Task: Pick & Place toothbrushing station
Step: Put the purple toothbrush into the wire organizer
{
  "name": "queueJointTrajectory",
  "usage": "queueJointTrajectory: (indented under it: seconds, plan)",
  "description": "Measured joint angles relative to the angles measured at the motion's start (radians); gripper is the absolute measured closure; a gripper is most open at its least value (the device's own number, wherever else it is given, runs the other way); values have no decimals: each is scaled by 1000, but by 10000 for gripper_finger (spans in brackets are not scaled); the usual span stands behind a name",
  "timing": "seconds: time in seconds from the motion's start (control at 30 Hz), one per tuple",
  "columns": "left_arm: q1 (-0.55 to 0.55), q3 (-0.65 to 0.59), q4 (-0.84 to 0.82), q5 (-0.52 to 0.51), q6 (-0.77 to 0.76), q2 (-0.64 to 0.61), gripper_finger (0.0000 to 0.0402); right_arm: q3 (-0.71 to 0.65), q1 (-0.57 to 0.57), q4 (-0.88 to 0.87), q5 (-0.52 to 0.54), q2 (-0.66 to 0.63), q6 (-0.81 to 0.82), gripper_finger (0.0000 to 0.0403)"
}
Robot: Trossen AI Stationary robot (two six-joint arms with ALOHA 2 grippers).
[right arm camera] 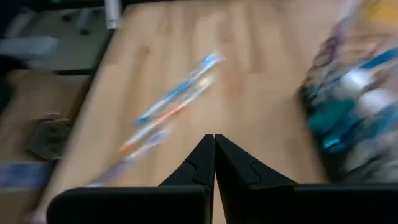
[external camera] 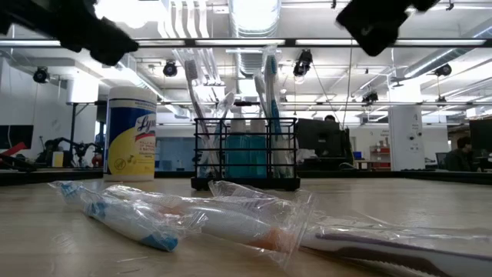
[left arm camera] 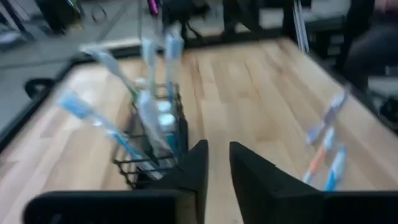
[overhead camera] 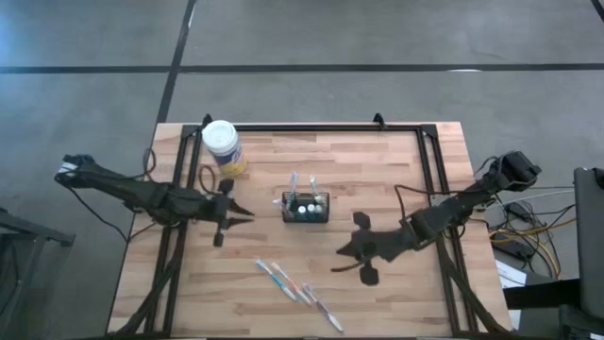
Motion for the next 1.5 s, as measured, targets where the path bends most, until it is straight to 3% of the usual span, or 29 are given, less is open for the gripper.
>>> queueJointTrajectory:
  seconds: [0.2,0.4,0.47,0.6,0.8,1.0,1.3,1.5]
  plan:
    - [51,-159,108,-9,20,-229,395,122,81,-90,-44,92,220,394]
    - [62,-293,242,-14,79,-341,383,371,123,-423,-41,250,426,394]
    - [62,-308,250,-14,90,-362,382,447,125,-462,-56,310,455,389]
    - [62,-314,245,-16,92,-377,386,566,120,-475,-112,427,481,355]
    - [62,-312,243,-15,94,-377,393,721,110,-491,-145,595,510,269]
    - [62,-313,243,-13,88,-377,390,894,112,-670,-219,768,608,203]
    - [62,-314,233,-9,79,-377,391,1194,114,-890,-272,1008,612,188]
    - [62,-314,230,2,64,-377,392,1354,115,-1137,-204,1082,609,188]
